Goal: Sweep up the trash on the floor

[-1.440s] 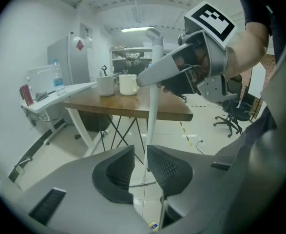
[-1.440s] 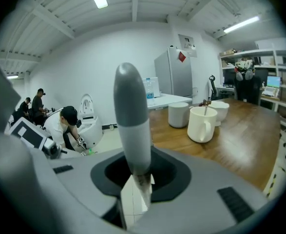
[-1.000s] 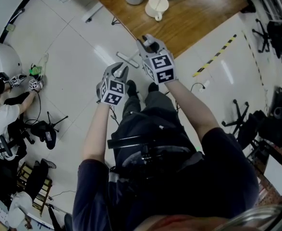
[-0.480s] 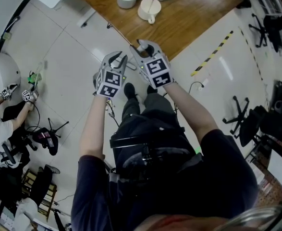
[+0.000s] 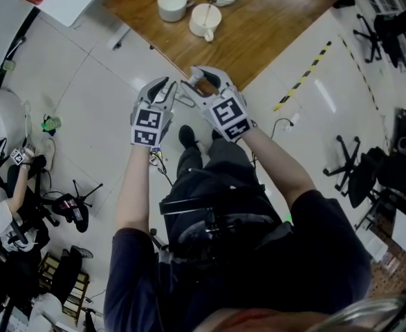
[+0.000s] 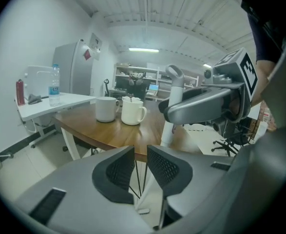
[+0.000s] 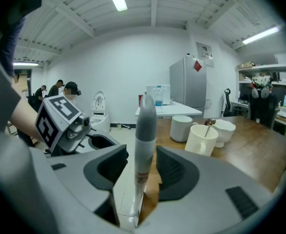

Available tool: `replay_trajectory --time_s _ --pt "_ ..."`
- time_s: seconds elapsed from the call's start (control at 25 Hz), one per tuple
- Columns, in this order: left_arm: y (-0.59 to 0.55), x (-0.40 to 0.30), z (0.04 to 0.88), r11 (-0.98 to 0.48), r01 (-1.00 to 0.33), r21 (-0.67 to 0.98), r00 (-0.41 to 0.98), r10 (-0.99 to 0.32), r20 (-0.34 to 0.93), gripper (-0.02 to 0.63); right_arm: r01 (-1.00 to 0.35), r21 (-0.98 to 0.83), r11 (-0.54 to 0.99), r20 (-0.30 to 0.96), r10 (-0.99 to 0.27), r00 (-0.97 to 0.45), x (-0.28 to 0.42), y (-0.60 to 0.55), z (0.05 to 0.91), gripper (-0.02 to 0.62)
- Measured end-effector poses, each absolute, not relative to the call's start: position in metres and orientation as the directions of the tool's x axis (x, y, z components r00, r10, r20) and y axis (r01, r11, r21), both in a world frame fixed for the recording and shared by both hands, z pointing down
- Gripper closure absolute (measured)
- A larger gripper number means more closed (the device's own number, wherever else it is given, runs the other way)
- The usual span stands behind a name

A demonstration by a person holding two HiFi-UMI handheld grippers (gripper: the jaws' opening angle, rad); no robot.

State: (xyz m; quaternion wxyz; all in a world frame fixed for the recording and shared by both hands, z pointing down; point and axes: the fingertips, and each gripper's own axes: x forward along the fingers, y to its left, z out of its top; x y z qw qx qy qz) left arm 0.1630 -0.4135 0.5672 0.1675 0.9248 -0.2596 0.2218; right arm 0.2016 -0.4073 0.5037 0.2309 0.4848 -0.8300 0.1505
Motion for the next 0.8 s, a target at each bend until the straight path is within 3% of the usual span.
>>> replay_trajectory --time_s 0.36,0.68,0.8 --pt "-0.411 0.132 0.579 -0.751 -0.629 0.201 0.711 -0.450 0.540 0.528 -0.881 0.002 0.474 0.514 -0.756 -0.405 0.236 -0.387 0.488 0.373" --pt "-0.438 0.123 0.513 -0.742 -0.657 0.134 0.706 -0.543 0.454 0.528 -0.886 0.057 0.459 0.514 -0.774 -0.368 0.257 -0.391 0.467 0.373" --pt "-0.444 0.121 0.469 -0.732 -0.657 0.178 0.730 -0.560 0.391 0.528 -0.887 0.075 0.456 0.514 -0.779 -0.358 0.260 -0.390 0.455 0.373"
